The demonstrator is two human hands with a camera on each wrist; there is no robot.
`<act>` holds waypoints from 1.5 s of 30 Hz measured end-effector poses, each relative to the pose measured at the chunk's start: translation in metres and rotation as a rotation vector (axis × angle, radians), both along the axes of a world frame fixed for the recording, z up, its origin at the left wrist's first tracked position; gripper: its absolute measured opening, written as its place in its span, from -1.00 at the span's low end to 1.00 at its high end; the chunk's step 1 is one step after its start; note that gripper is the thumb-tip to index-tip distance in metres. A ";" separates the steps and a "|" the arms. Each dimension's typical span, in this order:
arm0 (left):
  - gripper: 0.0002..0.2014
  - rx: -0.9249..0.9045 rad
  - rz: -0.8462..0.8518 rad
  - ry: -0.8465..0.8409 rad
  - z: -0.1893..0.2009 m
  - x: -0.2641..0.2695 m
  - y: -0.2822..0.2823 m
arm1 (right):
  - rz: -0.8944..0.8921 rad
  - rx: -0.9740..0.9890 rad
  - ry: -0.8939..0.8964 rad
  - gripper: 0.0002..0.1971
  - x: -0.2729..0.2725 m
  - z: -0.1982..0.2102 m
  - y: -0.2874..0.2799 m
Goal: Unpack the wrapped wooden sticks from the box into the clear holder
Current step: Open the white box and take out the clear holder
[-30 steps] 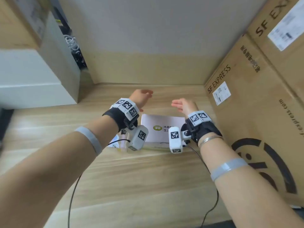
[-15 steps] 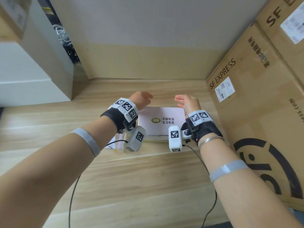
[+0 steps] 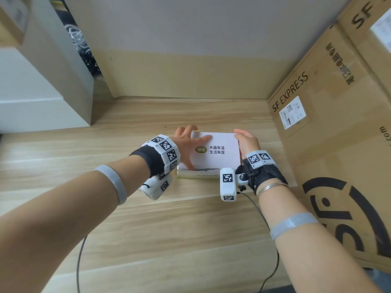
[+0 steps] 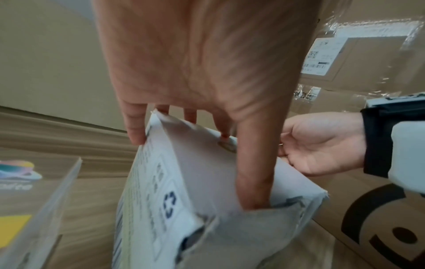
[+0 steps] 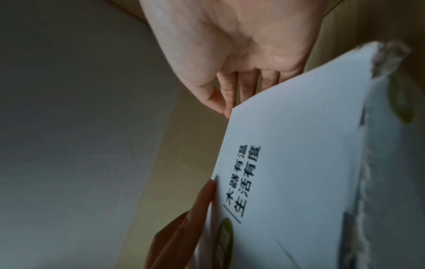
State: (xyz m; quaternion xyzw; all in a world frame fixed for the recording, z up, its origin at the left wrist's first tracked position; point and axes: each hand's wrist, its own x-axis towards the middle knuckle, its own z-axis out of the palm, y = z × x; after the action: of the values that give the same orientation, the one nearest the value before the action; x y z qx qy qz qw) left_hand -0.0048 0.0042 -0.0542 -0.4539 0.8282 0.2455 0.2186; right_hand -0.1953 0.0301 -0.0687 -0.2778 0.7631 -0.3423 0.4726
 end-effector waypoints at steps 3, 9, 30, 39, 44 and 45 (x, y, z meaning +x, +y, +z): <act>0.08 -0.044 -0.011 0.004 -0.002 -0.001 0.003 | -0.025 -0.006 -0.011 -0.68 0.001 -0.001 -0.001; 0.01 -0.015 -0.025 0.037 0.005 0.000 -0.003 | -0.088 -0.008 -0.068 -0.64 0.000 -0.003 0.000; -0.23 0.195 0.810 0.570 0.019 0.010 -0.036 | 0.033 0.025 0.062 -0.31 0.015 -0.002 0.016; -0.13 0.155 0.592 0.298 -0.004 -0.007 -0.020 | 0.177 0.108 0.288 -0.06 0.027 -0.003 0.016; -0.23 0.152 0.542 0.296 -0.004 -0.012 -0.018 | 0.137 0.104 0.314 -0.25 0.028 0.006 0.018; -0.27 0.164 0.542 0.310 -0.002 -0.012 -0.018 | 0.135 0.096 0.320 -0.32 0.027 0.008 0.018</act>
State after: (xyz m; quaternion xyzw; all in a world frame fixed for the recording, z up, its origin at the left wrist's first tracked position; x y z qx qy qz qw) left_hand -0.0167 -0.0139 -0.0565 -0.5960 0.6780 0.4271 0.0523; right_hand -0.1687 0.0479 -0.0606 -0.3566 0.8236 -0.2244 0.3797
